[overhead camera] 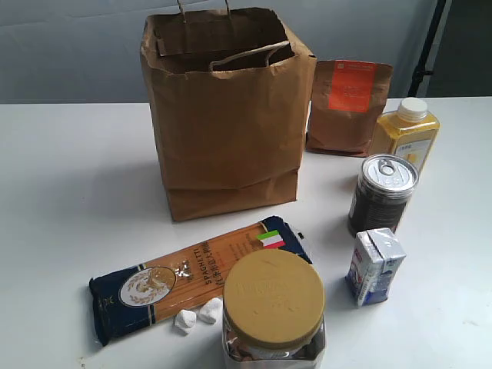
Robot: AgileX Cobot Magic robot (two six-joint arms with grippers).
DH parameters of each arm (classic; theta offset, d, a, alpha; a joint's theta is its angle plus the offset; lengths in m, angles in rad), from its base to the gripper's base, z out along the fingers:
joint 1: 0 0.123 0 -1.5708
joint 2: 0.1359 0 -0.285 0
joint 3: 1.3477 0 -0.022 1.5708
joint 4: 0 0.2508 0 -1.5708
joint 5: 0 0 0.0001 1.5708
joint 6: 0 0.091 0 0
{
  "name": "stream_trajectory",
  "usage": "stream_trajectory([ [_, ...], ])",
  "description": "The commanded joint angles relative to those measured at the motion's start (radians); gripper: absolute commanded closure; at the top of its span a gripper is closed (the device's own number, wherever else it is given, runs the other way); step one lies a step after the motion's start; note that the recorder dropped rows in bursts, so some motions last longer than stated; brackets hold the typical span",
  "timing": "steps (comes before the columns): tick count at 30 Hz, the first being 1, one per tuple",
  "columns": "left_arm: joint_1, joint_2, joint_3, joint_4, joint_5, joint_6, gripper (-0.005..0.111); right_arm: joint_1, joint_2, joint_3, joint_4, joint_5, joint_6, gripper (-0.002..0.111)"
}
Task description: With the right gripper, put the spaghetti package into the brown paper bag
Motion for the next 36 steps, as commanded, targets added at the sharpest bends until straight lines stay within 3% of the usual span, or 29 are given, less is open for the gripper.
stream_trajectory([
  [1,0.002,-0.002,0.005,-0.004,-0.007,-0.004,0.107,-0.004,-0.006,0.004,0.004,-0.011,0.004,0.108],
  [10,0.002,-0.002,0.005,-0.004,-0.007,-0.004,0.107,-0.002,-0.006,0.004,0.084,-0.017,0.013,0.108],
  [14,0.002,-0.002,0.005,-0.004,-0.007,-0.004,0.107,-0.002,-0.006,-0.006,0.113,-0.019,0.170,0.108],
  [16,0.002,-0.002,0.005,-0.004,-0.007,-0.004,0.107,-0.002,0.005,-0.059,0.104,-0.006,0.275,0.108],
  [20,0.002,-0.002,0.005,-0.004,-0.007,-0.004,0.107,-0.002,0.120,-0.211,0.078,0.054,0.296,0.108],
  [24,0.002,-0.002,0.005,-0.004,-0.007,-0.004,0.107,0.024,0.347,-0.448,0.074,0.275,0.107,0.108],
  [30,0.002,-0.002,0.005,-0.004,-0.007,-0.004,0.107,0.228,0.714,-0.775,0.094,0.586,-0.227,0.108],
  [36,0.002,-0.002,0.005,-0.004,-0.007,-0.004,0.107,0.546,1.061,-1.057,-0.004,0.761,-0.387,0.108],
])
